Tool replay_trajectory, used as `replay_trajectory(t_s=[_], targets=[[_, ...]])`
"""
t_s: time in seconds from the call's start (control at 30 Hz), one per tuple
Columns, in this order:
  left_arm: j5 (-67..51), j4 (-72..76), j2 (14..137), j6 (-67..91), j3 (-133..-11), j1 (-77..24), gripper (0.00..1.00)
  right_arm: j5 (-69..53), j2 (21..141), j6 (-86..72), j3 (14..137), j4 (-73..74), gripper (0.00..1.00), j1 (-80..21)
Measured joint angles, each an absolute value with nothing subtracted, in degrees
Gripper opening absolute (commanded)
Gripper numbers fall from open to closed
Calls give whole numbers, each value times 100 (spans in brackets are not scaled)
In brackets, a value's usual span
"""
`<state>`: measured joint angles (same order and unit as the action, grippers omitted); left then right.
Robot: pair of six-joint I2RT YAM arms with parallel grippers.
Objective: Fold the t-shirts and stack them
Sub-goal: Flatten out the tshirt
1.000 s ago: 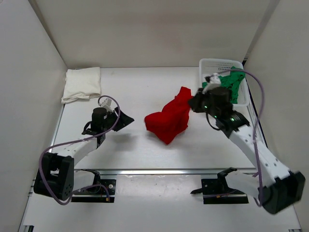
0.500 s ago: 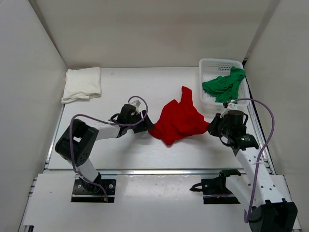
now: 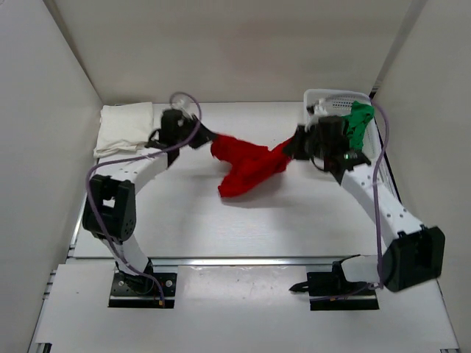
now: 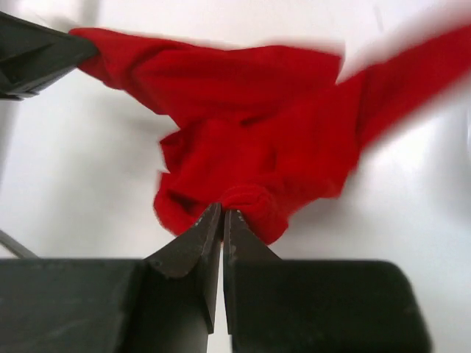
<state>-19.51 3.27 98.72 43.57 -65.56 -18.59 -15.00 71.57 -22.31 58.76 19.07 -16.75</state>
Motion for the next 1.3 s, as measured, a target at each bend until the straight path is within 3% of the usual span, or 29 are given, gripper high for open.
replay_trajectory(t_s=[0.17, 0.27, 0.37, 0.57, 0.77, 0.8, 0.87, 0.93, 1.03, 1.13, 1.3], targets=[[-2252, 174, 9286, 4534, -7826, -593, 0, -1994, 8429, -2062, 9105, 1824, 0, -1627], [-2399, 200, 8792, 4716, -8018, 106, 0, -2200, 8440, -1938, 10103, 1695, 0, -1514], [-2528, 279, 8287, 4864, -7817, 676, 5, -2390, 7684, -1940, 9441, 1345, 0, -1343], [-2611, 276, 8204, 4781, -7155, 1035, 13, -2827, 6423, -2287, 6405, 847, 0, -495], [-2504, -279, 9760, 4392, -7223, 676, 48, -2611, 7872, -2550, 5266, 794, 0, -336], [-2526, -346, 10044, 4362, -7203, 639, 54, -2530, 8068, -2569, 5172, 838, 5, -336], [-2508, -506, 10425, 4324, -7102, 613, 56, -2357, 8278, -2637, 5043, 897, 17, -338], [-2432, -679, 10525, 4283, -6871, 602, 53, -2132, 8283, -2685, 4982, 965, 34, -373], [-2191, -744, 10263, 4185, -6556, 537, 48, -1570, 8138, -2648, 4995, 989, 49, -491], [-1835, -698, 9684, 4038, -6211, 322, 41, -943, 7806, -2517, 5050, 1114, 51, -814], [-1575, -193, 8984, 4021, -5463, 84, 40, -456, 6995, -2383, 4969, 939, 8, -1704]])
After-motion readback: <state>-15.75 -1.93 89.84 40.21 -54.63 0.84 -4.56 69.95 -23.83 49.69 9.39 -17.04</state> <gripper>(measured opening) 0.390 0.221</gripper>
